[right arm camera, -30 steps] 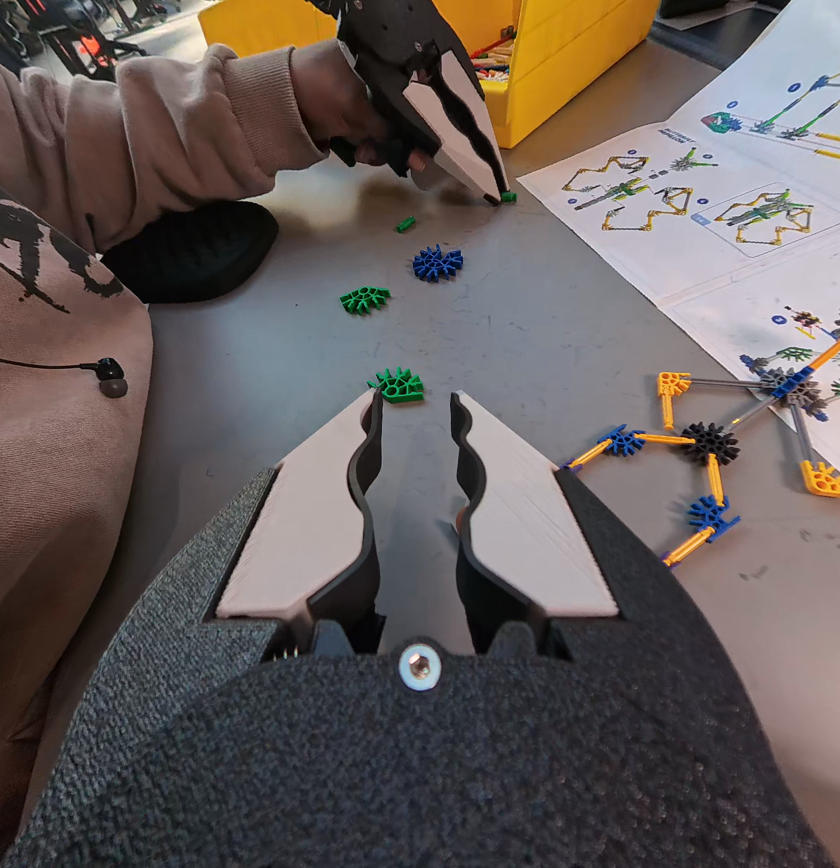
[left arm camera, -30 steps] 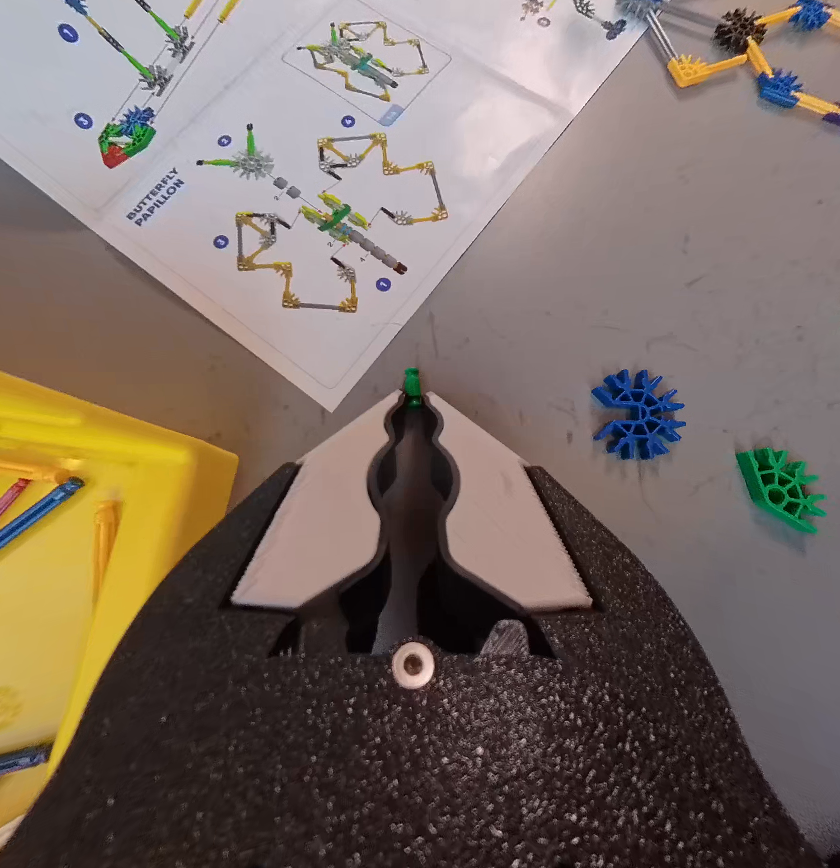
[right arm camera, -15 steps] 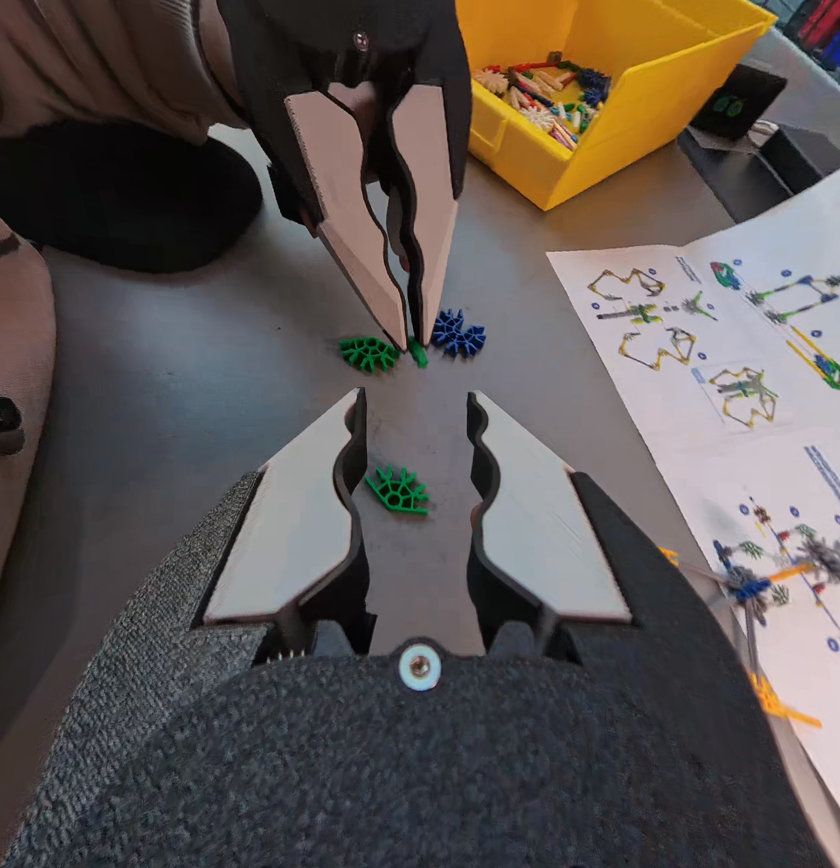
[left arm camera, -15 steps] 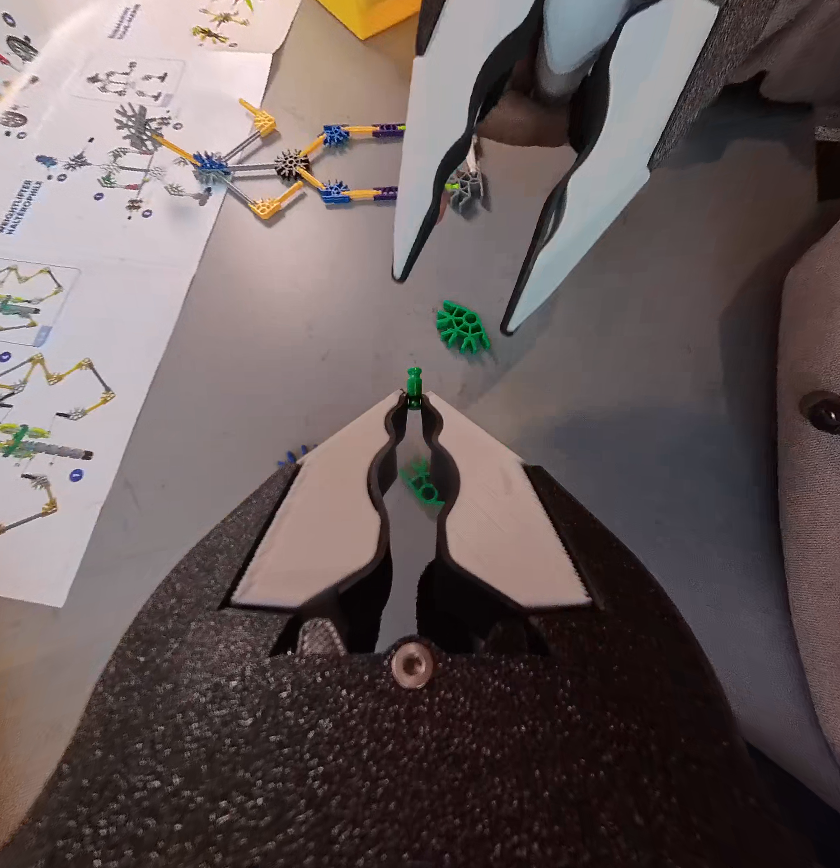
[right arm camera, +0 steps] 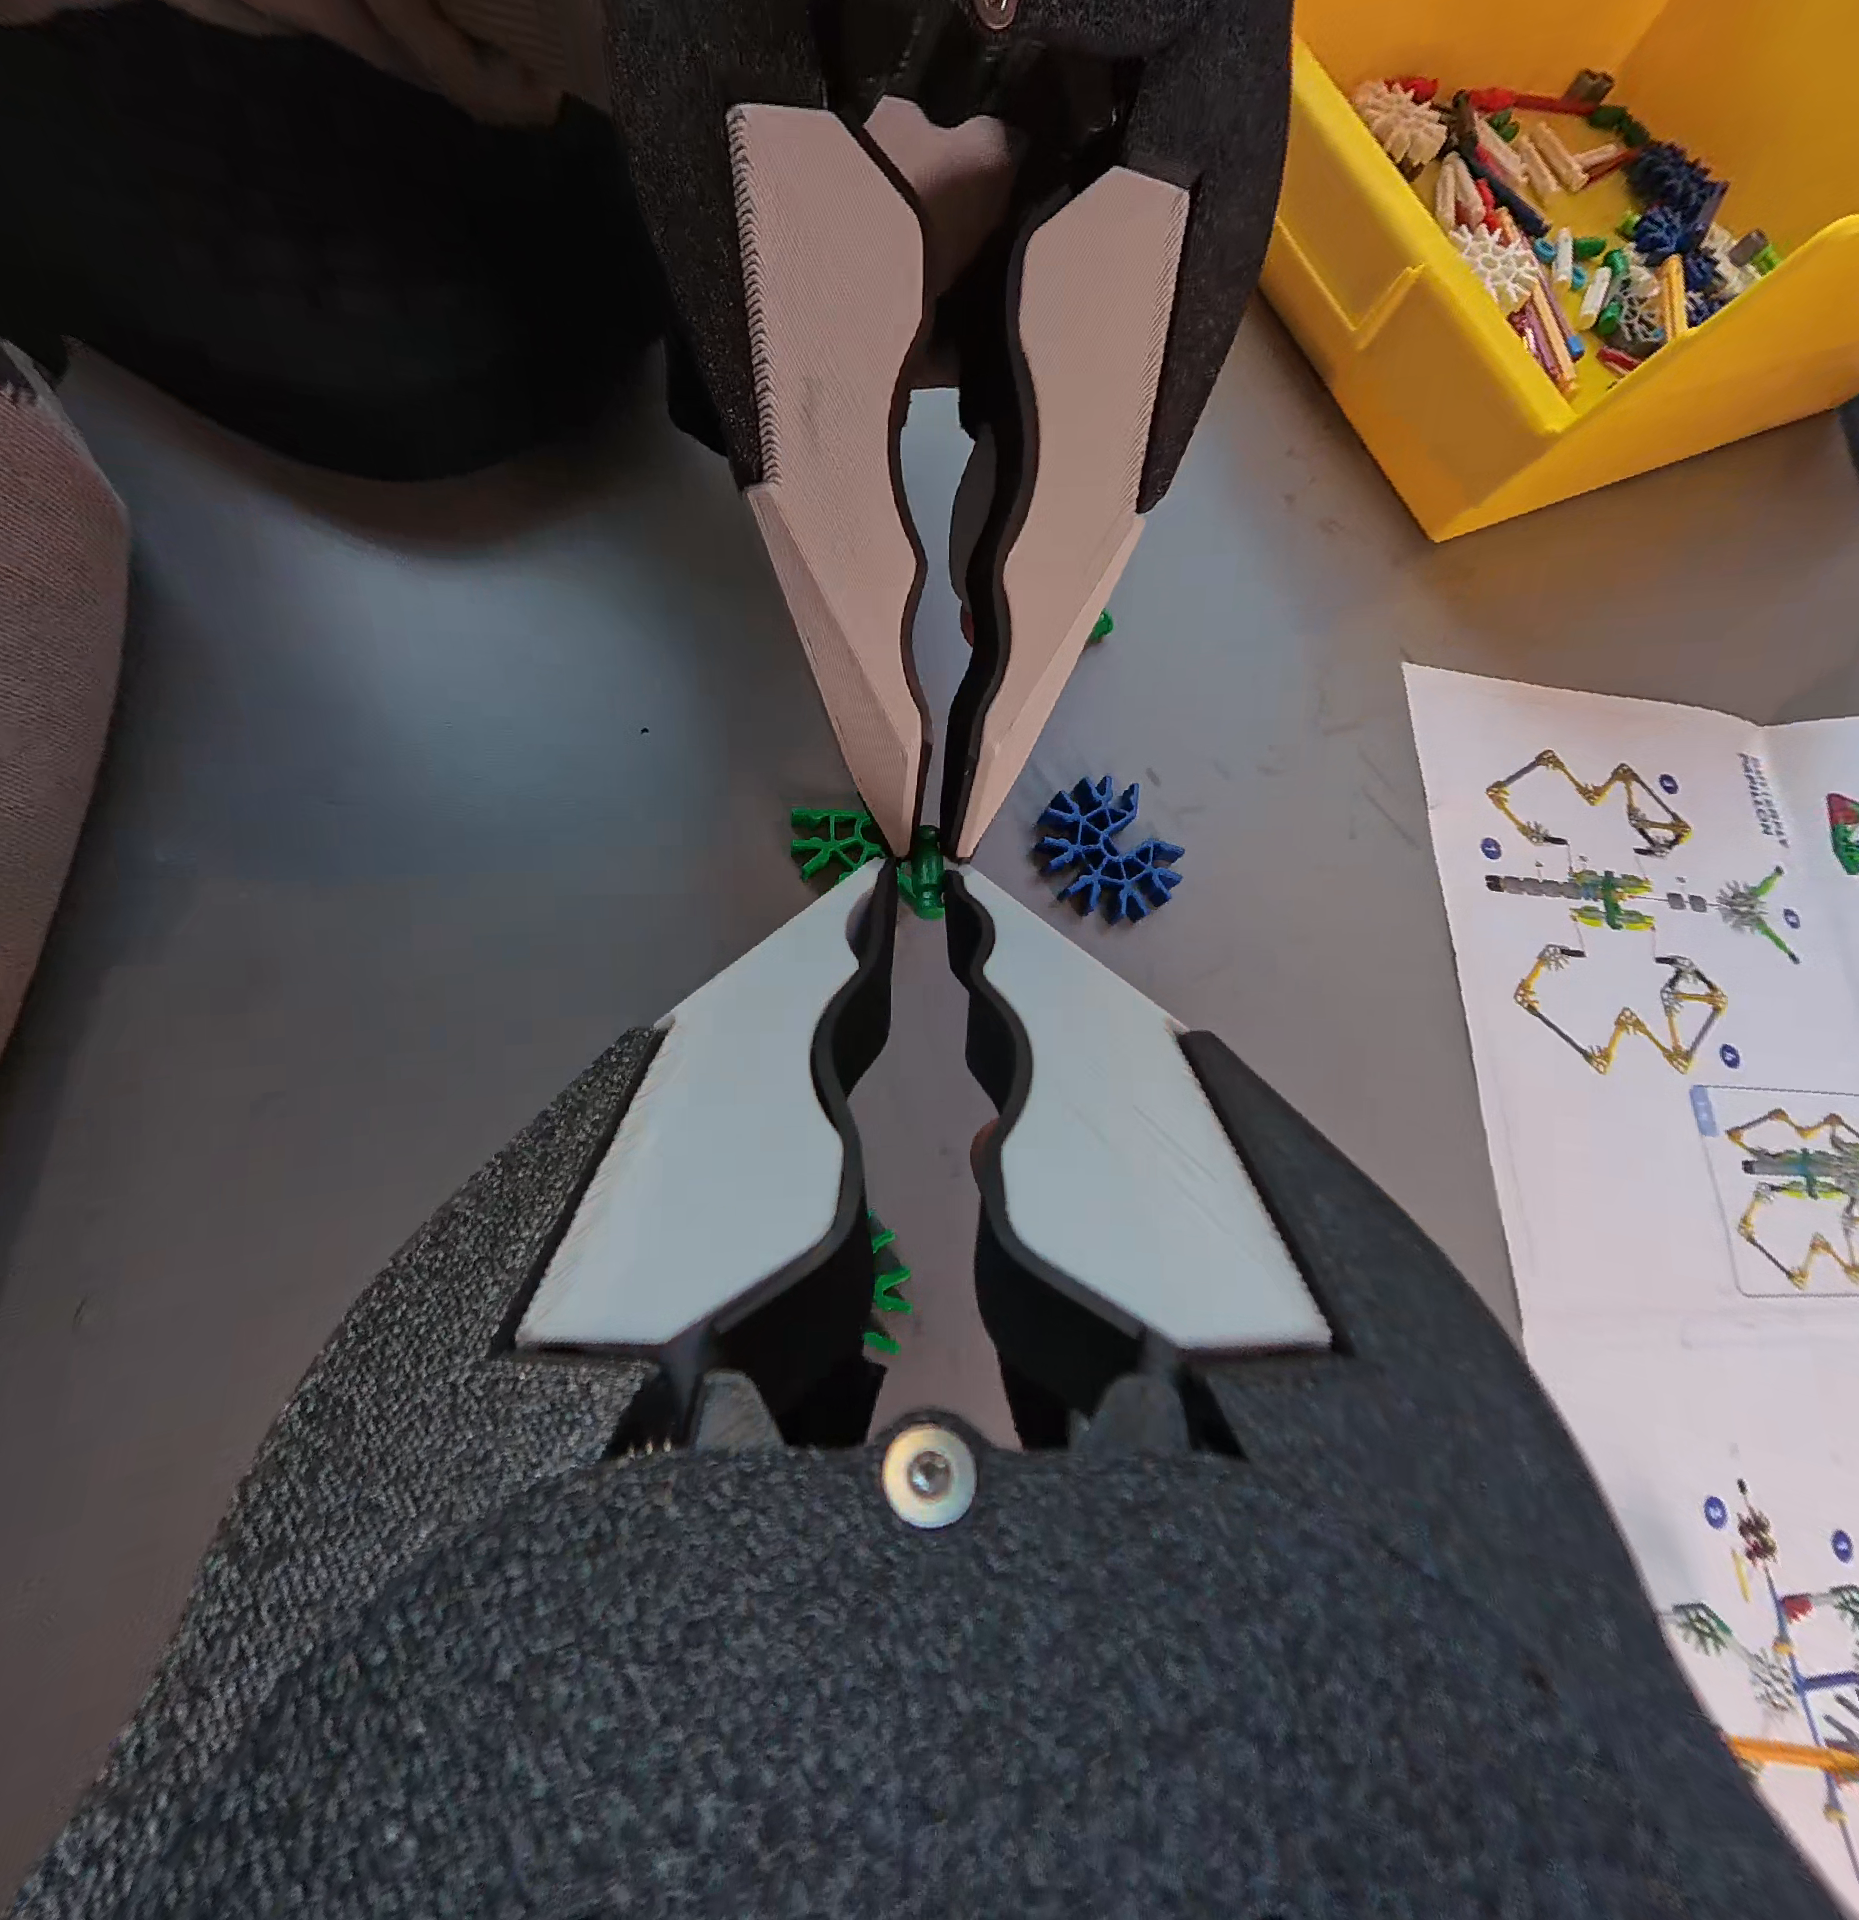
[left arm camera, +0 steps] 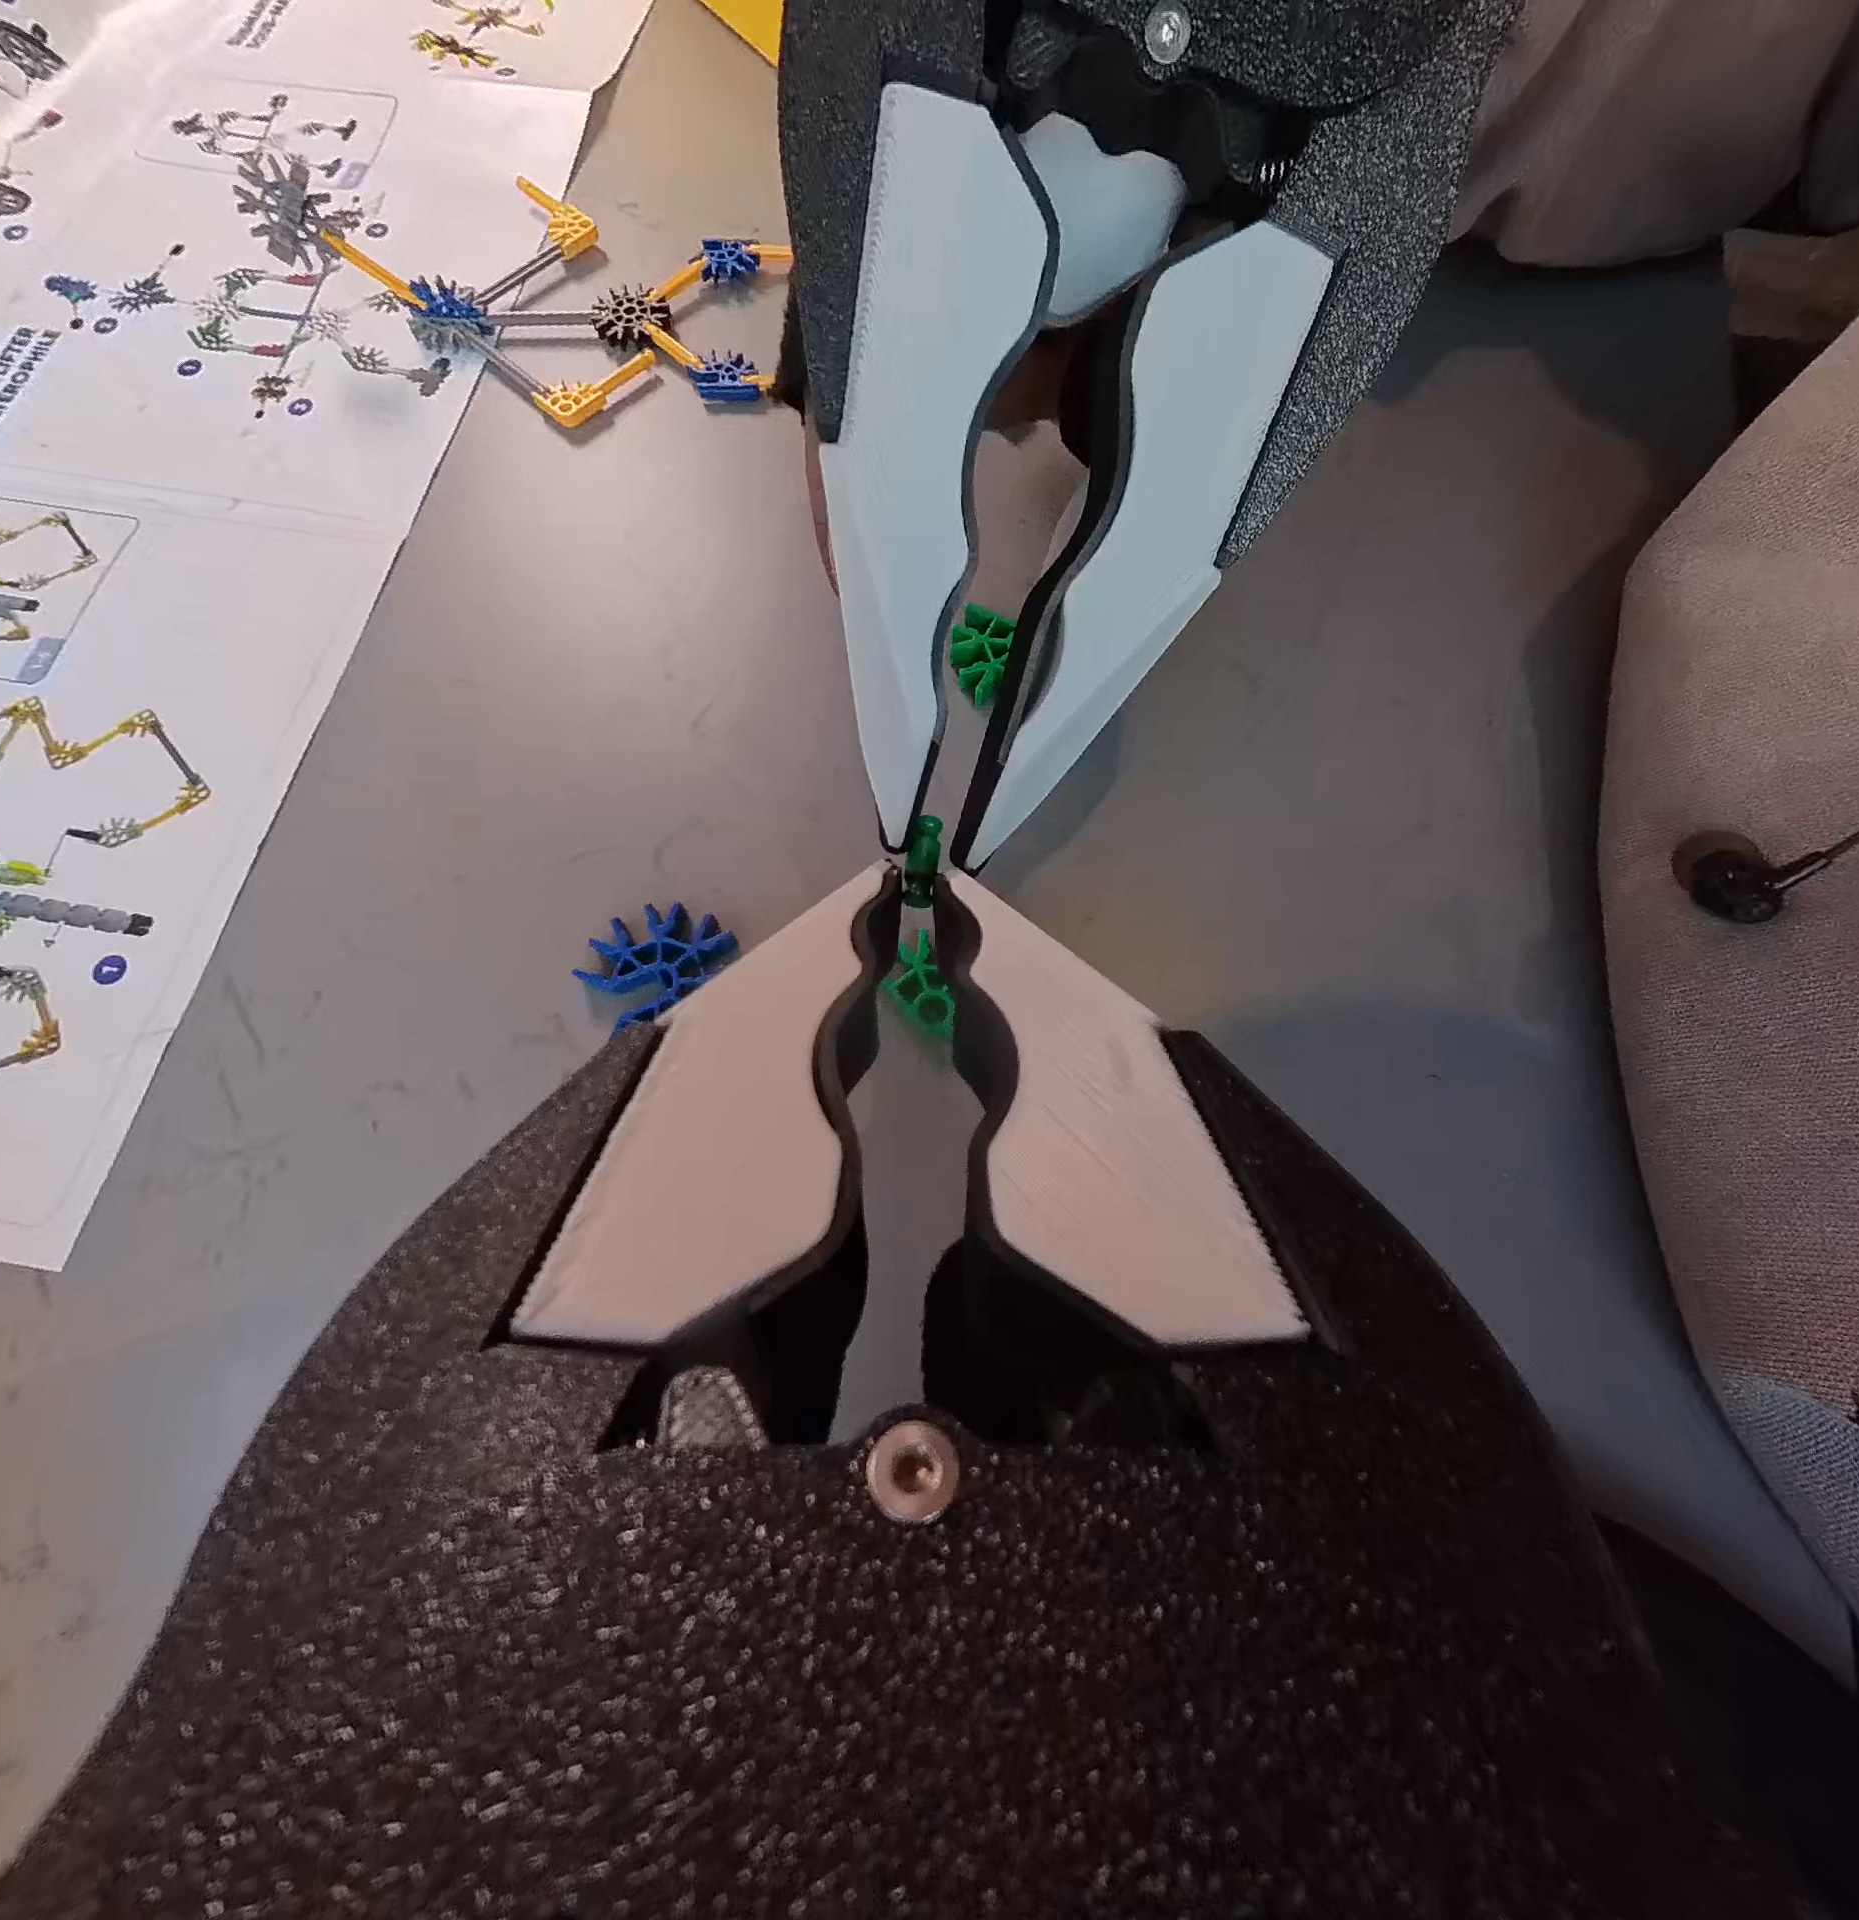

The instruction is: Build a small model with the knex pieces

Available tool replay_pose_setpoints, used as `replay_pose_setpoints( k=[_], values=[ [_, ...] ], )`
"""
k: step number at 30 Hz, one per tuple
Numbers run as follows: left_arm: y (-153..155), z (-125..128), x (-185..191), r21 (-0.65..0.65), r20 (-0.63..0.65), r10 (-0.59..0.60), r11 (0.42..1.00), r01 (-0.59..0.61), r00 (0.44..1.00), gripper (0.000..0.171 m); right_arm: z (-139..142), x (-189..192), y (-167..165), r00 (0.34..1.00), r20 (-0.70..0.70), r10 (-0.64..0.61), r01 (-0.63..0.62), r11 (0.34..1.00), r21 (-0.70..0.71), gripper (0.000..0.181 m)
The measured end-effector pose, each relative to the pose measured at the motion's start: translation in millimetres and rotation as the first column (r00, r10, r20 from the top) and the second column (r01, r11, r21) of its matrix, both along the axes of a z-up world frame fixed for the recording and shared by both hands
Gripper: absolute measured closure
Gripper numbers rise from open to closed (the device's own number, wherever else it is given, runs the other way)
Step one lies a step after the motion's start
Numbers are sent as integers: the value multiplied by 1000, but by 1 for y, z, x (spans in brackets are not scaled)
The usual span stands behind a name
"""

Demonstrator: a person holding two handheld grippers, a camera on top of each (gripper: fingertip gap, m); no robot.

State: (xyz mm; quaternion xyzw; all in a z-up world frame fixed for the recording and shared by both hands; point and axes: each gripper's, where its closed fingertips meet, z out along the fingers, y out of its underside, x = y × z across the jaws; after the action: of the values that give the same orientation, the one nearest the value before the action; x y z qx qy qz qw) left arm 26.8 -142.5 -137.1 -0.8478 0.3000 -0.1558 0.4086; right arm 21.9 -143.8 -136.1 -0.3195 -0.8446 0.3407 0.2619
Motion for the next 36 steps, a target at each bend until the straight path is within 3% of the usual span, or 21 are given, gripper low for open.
replay_pose_setpoints(
  k=[2, 6, 10, 14, 26, 31, 36],
  values=[
    [-2, 1, -4, 2, 20, 4, 1000, -4, 1000, 163, -1, -2, 0, 1000, 14, -3, 3, 1000, -20, 176],
    [-9, 1, -14, -17, 53, -1, 1000, 2, 999, 142, -13, 3, -3, 996, 84, 8, -6, 1000, -16, 177],
    [-17, -16, -9, -85, 32, -43, 995, 45, 999, 131, -23, 5, -7, 989, 144, 11, -11, 1000, -5, 177],
    [-19, -31, -8, -125, -38, -59, 991, 54, 998, 132, -28, 3, -5, 986, 169, -3, 1, 1000, 11, 176],
    [-18, -32, -8, -111, -68, -58, 993, 50, 996, 142, -30, 1, -4, 980, 197, -14, 9, 1000, 25, 168],
    [-19, -30, -8, -111, -47, -64, 992, 58, 997, 141, -19, -3, -6, 985, 173, -18, 22, 999, -23, 179],
    [-20, -32, -7, -117, -63, -65, 991, 58, 996, 143, -25, -5, -7, 979, 201, -26, 29, 1000, -10, 181]
  ],
)
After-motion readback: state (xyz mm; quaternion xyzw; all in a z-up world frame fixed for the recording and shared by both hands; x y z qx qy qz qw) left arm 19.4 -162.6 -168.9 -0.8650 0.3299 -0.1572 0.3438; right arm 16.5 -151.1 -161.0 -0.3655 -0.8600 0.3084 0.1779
